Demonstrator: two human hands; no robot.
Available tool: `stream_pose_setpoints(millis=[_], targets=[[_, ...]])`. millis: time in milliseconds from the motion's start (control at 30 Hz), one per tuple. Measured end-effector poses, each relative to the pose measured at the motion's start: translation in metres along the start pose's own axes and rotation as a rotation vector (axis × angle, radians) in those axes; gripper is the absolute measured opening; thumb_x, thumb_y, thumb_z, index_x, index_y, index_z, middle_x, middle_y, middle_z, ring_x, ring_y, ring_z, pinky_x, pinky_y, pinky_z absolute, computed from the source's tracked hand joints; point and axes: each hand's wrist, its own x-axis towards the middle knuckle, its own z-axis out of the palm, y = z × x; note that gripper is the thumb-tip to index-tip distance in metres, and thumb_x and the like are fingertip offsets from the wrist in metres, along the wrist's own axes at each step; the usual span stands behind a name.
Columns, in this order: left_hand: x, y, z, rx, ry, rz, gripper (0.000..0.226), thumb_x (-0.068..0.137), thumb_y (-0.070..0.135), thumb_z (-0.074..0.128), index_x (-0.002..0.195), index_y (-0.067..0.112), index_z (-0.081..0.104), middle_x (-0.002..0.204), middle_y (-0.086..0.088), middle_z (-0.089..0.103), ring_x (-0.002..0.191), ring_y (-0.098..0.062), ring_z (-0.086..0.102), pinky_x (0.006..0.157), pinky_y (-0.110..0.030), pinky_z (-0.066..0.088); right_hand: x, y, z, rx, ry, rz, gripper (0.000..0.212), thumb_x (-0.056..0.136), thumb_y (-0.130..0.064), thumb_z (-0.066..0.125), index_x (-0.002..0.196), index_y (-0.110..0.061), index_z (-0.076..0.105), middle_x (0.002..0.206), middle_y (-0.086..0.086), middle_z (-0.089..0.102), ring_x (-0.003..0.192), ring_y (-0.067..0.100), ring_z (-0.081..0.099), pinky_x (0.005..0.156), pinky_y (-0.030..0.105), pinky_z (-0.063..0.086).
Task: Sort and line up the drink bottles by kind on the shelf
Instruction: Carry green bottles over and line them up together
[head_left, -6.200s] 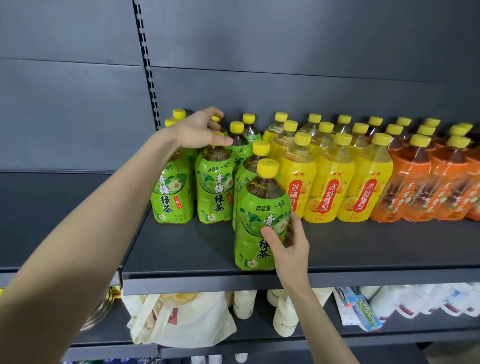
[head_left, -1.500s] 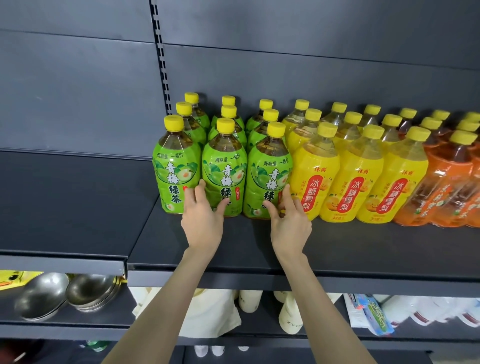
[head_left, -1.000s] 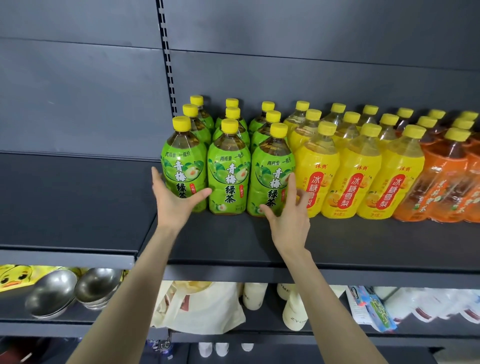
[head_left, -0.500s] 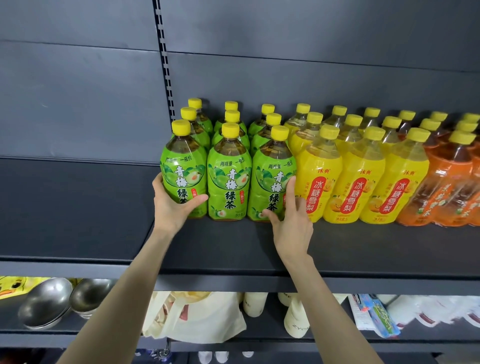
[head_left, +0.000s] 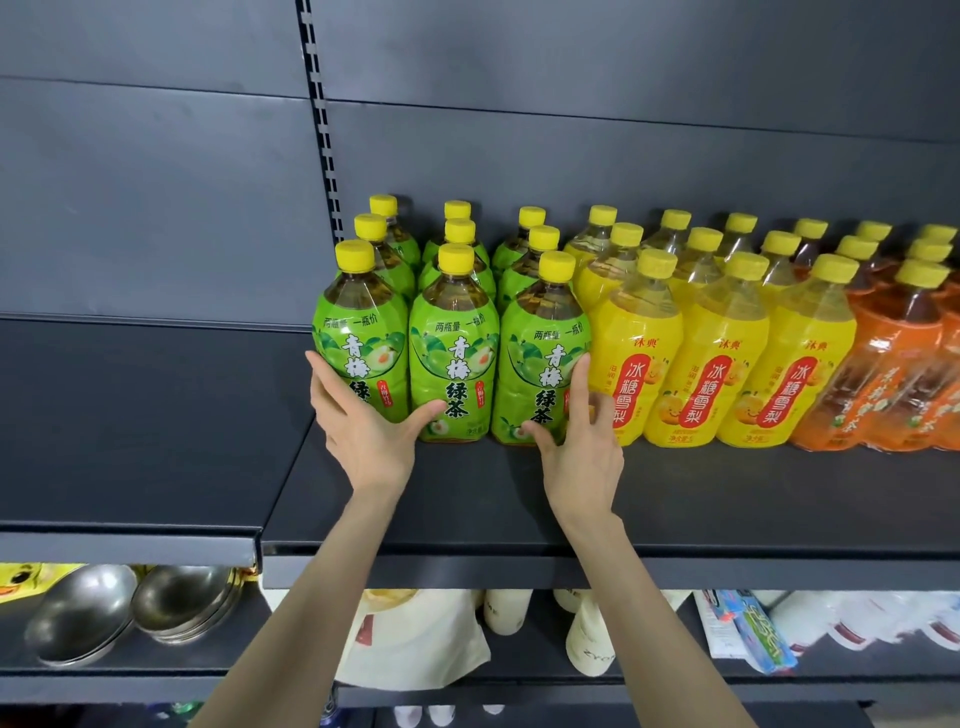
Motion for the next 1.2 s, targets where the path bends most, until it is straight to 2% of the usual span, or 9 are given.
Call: stream_pose_setpoints(millis=[200,367,467,567,767,867,933,1067,1200], targets=[[-0.002,0.0,-0.004,0.041,-0.006,-0.001,0.141,0.05,0.059,0.079,0.15,0.017,-0.011,0.154,-0.016,0.015,0.138,-0.037,0.026,0.104,-0.062,0.031,-0.001,0.001,0.0,-0.004,-0.011,-0.003,0.098,0.069,-0.032,0.084,0.148,-0.014,0.028,0.099,0.019,0.058,0.069,0.03,0.062,0.046,0.032,0.047],[-0.017,0.0,-0.005,0.071,0.049,0.038,0.135,0.056,0.049,0.085,0.151,0.01,-0.003,0.155,-0.02,0.012,0.141,-0.037,0.019,0.108,-0.059,0.028,-0.002,0.003,-0.013,0.046,-0.122,0.047,0.088,0.083,-0.034,0.073,0.152,-0.019,0.021,0.122,0.017,0.054,0.091,0.033,0.062,0.064,0.041,0.052],[-0.043,0.011,0.001,0.035,0.162,0.148,0.105,0.067,0.035,0.083,0.146,0.002,0.022,0.147,-0.022,0.028,0.134,-0.035,0.029,0.103,-0.056,0.032,-0.003,0.018,-0.026,0.177,-0.013,0.036,0.063,0.087,-0.027,0.069,0.142,-0.012,0.042,0.119,0.016,0.057,0.094,0.032,0.063,0.069,0.045,0.055],[-0.068,0.029,0.015,-0.036,0.153,0.284,0.068,0.076,0.032,0.07,0.133,0.006,0.042,0.137,-0.017,0.04,0.126,-0.027,0.034,0.099,-0.04,0.028,0.003,0.039,-0.042,0.223,0.092,0.089,0.04,0.089,-0.025,0.067,0.123,-0.006,0.06,0.118,0.015,0.058,0.097,0.031,0.062,0.073,0.048,0.056],[-0.086,0.075,0.057,-0.11,-0.019,0.538,0.041,0.084,0.031,0.057,0.119,0.013,0.049,0.121,-0.015,0.05,0.116,-0.022,0.043,0.099,-0.025,0.029,0.024,0.084,-0.076,0.171,0.166,0.144,0.039,0.089,-0.024,0.066,0.122,-0.003,0.06,0.126,0.016,0.054,0.118,0.032,0.05,0.092,0.037,0.041],[-0.099,0.095,0.085,-0.089,-0.1,0.602,0.043,0.085,0.029,0.057,0.122,0.01,0.049,0.121,-0.016,0.05,0.115,-0.021,0.043,0.097,-0.03,0.04,0.036,0.106,-0.088,0.165,0.16,0.166,0.046,0.089,-0.024,0.067,0.129,-0.007,0.055,0.135,0.016,0.047,0.126,0.032,0.042,0.095,0.032,0.034],[-0.102,0.104,0.102,-0.021,-0.12,0.634,0.054,0.081,0.021,0.068,0.128,0.011,0.044,0.128,-0.019,0.047,0.12,-0.024,0.039,0.097,-0.039,0.043,0.044,0.122,-0.093,0.141,0.148,0.128,0.053,0.087,-0.026,0.069,0.134,-0.009,0.051,0.142,0.017,0.043,0.129,0.035,0.037,0.097,0.038,0.035],[-0.104,0.121,0.123,0.232,-0.115,0.647,0.092,0.067,0.02,0.084,0.143,0.007,0.033,0.146,-0.023,0.034,0.124,-0.031,0.03,0.099,-0.044,0.041,0.068,0.153,-0.099,-0.085,0.117,-0.123,0.081,0.079,-0.039,0.074,0.146,-0.018,0.034,0.154,0.012,0.031,0.139,0.036,0.023,0.109,0.055,0.024],[-0.107,0.125,0.131,0.363,-0.076,0.656,0.106,0.06,0.019,0.088,0.146,0.008,0.027,0.15,-0.025,0.028,0.12,-0.039,0.037,0.098,-0.05,0.043,0.085,0.162,-0.1,-0.268,0.055,-0.329,0.101,0.069,-0.044,0.081,0.15,-0.026,0.023,0.159,0.005,0.022,0.144,0.036,0.012,0.111,0.053,0.006]])
